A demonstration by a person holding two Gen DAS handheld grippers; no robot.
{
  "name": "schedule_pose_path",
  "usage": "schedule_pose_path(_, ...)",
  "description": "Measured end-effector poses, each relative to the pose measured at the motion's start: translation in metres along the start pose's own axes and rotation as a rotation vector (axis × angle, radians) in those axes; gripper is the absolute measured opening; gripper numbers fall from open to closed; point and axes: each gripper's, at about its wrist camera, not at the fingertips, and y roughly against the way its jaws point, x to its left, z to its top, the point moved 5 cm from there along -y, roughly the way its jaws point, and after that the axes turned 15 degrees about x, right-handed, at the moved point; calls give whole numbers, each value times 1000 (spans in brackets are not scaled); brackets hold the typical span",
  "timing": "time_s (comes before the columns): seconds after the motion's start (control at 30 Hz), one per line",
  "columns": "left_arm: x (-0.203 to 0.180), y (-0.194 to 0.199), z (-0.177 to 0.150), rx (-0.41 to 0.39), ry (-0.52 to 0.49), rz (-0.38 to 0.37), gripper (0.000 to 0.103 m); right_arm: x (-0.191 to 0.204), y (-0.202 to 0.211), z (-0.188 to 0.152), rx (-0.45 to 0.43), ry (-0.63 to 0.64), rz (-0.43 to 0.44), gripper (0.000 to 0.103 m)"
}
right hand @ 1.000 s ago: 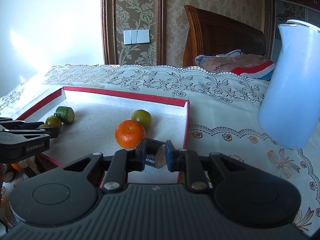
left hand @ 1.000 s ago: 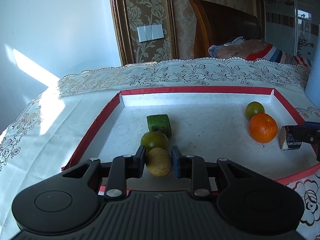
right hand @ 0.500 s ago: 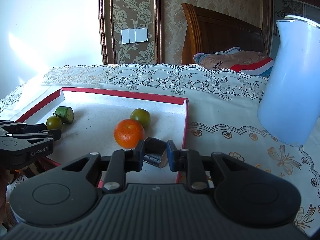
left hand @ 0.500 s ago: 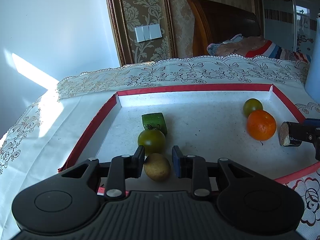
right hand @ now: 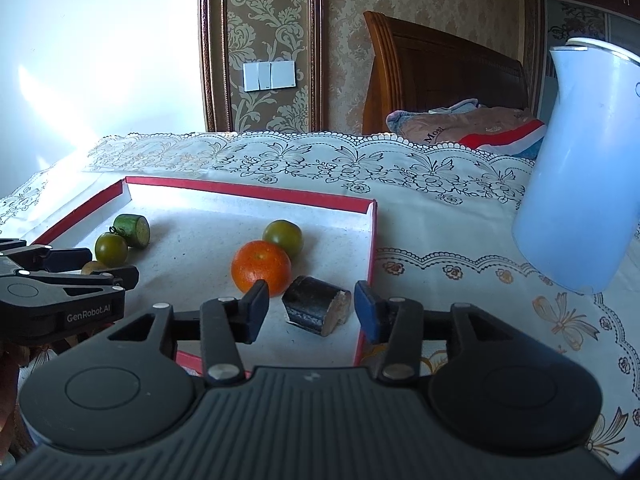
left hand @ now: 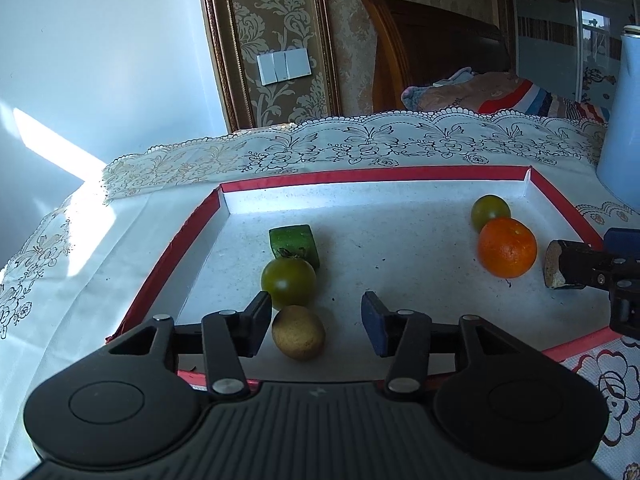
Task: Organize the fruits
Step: 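Open the left tool to release the brown fruit while the right lowers the dark chunk into the tray, then withdraw both tools from the tray toward the remaining items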
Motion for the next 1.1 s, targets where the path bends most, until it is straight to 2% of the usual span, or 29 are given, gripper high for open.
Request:
schedule_pose_path(0.07, 1, 0, 0, 1, 4, -2, 50, 0, 3, 0, -14, 0, -6, 59)
schedule_pose_path(0.17, 2, 1, 0, -3, 10, -3, 55, 0, 5, -1, -22, 1, 3, 62)
schedule_pose_path(0.33, 6, 8, -2, -26, 22, -2, 55, 3, 13, -4, -39, 4, 14, 66)
schedule_pose_path(0.47, 10, 12, -5, -30, 36, -14, 55, 2, 22, -8, -66, -3, 15, 76)
schedule_pose_path(0.93, 17, 36, -26, -79, 22, 11, 56, -10, 42, -25, -85, -39, 55, 79)
schedule_pose_path(1.03, 21, 44, -32, -96, 32, 2, 65, -13, 45, -31, -92, -41, 46, 84)
schedule_pose_path(1.1, 26, 50, -37, -105, 47, -11, 66, -14, 46, -34, -87, -45, 49, 84)
